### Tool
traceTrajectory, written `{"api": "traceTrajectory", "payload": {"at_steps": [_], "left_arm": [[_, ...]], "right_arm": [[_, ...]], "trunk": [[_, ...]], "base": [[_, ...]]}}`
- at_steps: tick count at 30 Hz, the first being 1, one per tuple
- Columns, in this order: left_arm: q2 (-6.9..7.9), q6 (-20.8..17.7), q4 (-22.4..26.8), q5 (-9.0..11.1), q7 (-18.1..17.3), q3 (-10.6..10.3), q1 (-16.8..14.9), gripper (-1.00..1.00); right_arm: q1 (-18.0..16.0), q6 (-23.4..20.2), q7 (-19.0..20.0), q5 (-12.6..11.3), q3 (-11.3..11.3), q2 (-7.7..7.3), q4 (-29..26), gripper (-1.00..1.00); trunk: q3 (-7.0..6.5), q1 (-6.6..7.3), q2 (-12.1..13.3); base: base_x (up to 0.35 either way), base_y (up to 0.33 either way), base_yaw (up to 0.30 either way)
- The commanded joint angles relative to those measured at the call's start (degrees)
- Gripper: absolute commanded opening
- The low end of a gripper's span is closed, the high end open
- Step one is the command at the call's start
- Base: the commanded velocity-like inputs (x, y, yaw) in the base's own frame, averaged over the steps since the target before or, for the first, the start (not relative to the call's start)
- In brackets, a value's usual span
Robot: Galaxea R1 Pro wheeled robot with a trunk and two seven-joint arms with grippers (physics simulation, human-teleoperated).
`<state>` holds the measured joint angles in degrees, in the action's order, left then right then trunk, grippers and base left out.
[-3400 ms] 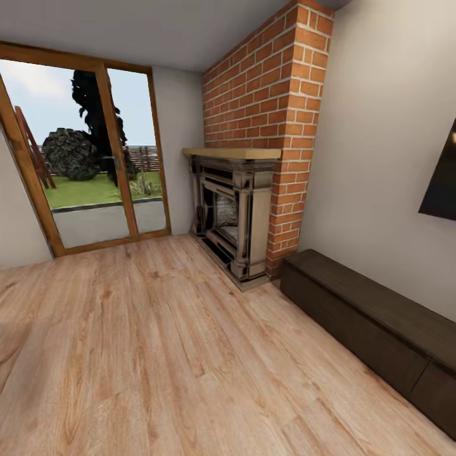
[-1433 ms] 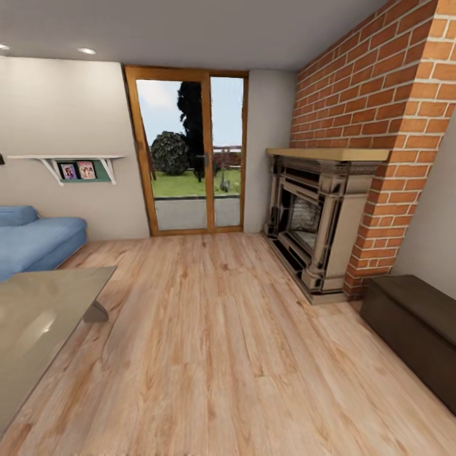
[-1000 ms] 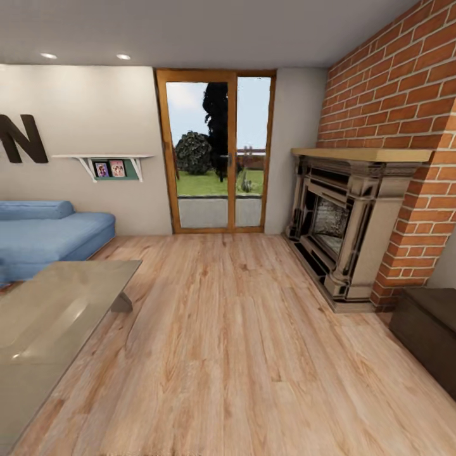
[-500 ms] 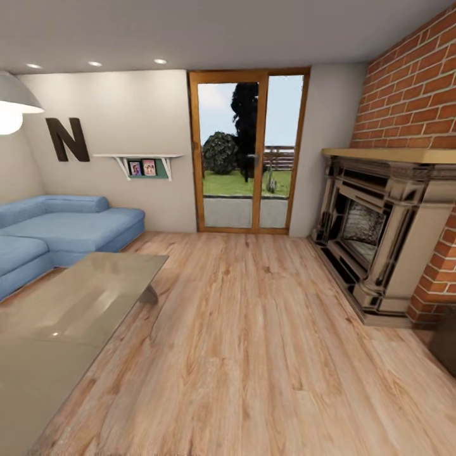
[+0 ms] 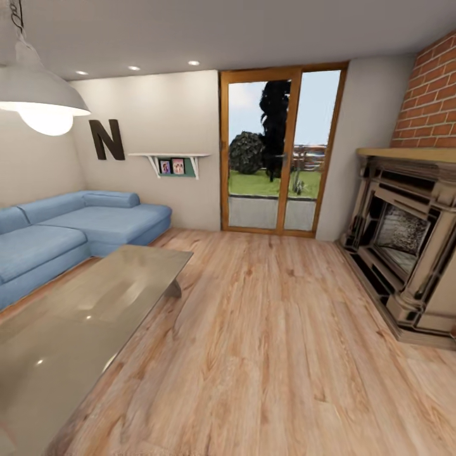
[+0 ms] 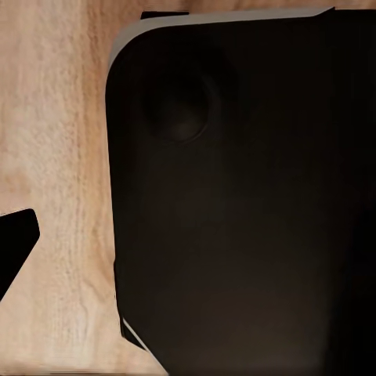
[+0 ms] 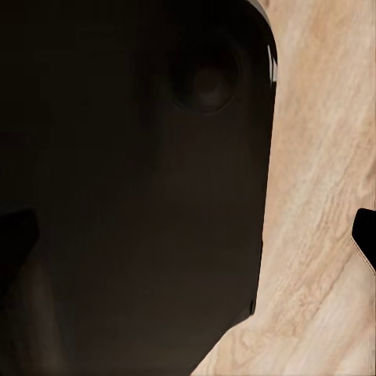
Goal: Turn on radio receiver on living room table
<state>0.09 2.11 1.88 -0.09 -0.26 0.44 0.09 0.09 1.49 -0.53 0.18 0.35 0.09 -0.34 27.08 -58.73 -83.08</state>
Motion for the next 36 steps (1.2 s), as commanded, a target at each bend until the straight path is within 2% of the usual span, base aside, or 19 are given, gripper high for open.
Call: {"api": "traceTrajectory", "payload": {"at_steps": [1,36], "left_arm": [[0.00,0.0,0.0,0.0,0.0,0.0,0.0,1.00],[0.00,0.0,0.0,0.0,0.0,0.0,0.0,1.00]], "right_arm": [[0.0,0.0,0.0,0.0,0.0,0.00,0.0,1.00],[0.0,1.2,0.0,0.0,0.0,0.08,0.0,1.00]], "trunk": [[0.03,0.00,0.0],[1.00,0.00,0.0]], "base": [[0.000,0.000,0.271],[0.000,0.000,0.279]]}}
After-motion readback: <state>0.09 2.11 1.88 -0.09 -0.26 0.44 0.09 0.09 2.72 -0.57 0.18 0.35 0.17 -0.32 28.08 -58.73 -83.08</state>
